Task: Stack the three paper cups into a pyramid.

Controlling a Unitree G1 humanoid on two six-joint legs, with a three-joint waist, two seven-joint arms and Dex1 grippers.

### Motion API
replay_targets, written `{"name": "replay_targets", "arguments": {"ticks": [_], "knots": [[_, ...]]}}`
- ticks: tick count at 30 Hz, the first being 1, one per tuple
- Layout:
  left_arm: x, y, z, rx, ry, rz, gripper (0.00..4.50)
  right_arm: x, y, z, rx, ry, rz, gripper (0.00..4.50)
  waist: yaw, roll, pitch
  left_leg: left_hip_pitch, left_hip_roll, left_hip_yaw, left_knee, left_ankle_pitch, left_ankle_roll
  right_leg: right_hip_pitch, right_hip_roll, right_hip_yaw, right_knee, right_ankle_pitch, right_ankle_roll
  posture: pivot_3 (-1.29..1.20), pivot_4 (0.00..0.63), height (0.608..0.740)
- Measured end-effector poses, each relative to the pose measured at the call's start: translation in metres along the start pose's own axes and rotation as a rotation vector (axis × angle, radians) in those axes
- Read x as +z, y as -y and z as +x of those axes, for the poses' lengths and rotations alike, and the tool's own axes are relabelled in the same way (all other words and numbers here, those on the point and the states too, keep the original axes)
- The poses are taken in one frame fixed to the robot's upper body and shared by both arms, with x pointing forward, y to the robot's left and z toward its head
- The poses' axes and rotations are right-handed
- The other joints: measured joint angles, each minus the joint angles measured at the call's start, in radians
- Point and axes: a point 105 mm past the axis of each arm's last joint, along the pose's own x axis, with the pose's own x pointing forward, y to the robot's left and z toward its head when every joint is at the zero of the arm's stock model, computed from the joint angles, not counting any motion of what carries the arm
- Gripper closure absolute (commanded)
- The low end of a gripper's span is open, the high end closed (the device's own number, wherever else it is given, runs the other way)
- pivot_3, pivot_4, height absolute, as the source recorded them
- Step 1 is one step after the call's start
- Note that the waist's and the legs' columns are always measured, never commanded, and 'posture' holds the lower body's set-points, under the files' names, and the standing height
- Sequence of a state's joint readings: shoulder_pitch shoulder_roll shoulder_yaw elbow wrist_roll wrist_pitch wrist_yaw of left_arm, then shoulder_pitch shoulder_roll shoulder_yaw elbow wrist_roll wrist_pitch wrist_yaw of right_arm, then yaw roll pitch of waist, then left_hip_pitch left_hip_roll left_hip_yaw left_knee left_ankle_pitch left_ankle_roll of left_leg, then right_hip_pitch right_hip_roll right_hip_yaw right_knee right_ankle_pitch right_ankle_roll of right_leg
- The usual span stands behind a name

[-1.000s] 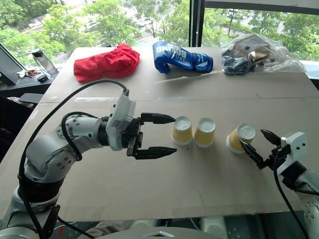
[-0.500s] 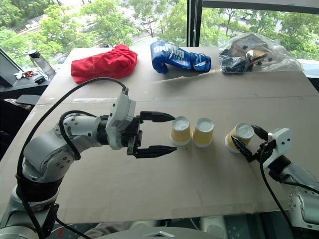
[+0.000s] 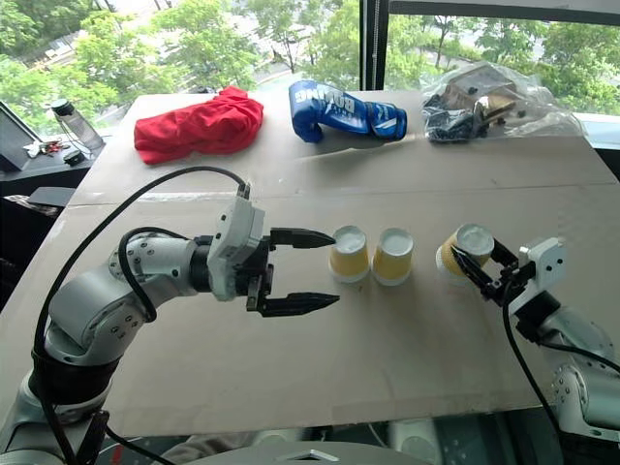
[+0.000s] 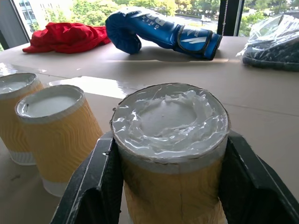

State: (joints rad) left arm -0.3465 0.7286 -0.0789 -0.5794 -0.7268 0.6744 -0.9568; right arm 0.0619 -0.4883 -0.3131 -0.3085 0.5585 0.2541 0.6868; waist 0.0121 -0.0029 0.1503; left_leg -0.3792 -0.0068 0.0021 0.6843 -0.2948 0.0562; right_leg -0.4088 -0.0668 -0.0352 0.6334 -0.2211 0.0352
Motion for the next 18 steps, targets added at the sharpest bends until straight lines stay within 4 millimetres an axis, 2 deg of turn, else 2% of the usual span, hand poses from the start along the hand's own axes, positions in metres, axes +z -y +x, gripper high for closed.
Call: {"name": "replay_targets", "arguments": {"ticks": [3,8,10,14,18], "knots": [[-0.001,-0.003,-0.006,0.035,0.006,-0.001,0.00,0.026,-0.007,0.016,0.076,0.036,-0.030,2.59,0.001,0.000,0.000,0.000,0.000,0.000,0.000,0.000,0.000,0.000,0.000,-0.001,0.000,0.000,0.000,0.00,0.150,0.737],[-0.002,-0.011,-0.022,0.133,0.003,0.006,0.00,0.053,-0.037,0.042,0.265,0.050,0.022,2.59,0.001,0.000,0.001,-0.001,0.001,-0.001,-0.001,0.000,0.000,-0.001,0.000,-0.001,0.000,0.001,0.001,0.00,0.150,0.737],[-0.003,-0.012,-0.024,0.148,0.001,0.002,0.00,0.055,-0.041,0.045,0.293,0.039,0.030,2.59,0.005,0.000,0.001,-0.002,0.001,-0.001,-0.001,0.000,0.000,-0.001,0.000,-0.002,-0.001,0.001,0.001,0.00,0.150,0.737],[-0.014,-0.010,-0.037,0.211,-0.027,-0.034,0.00,0.059,-0.070,0.061,0.464,-0.040,0.071,2.59,-0.002,-0.001,0.003,-0.002,0.000,0.000,-0.001,0.000,0.000,-0.002,-0.002,-0.001,-0.001,0.001,0.001,0.00,0.150,0.737],[-0.011,-0.009,-0.039,0.237,-0.023,-0.016,0.00,0.059,-0.083,0.067,0.534,-0.073,0.074,2.59,0.007,-0.002,0.004,-0.004,0.000,-0.003,-0.001,0.000,0.000,-0.002,-0.003,-0.004,-0.001,0.001,0.001,0.00,0.150,0.737]]}}
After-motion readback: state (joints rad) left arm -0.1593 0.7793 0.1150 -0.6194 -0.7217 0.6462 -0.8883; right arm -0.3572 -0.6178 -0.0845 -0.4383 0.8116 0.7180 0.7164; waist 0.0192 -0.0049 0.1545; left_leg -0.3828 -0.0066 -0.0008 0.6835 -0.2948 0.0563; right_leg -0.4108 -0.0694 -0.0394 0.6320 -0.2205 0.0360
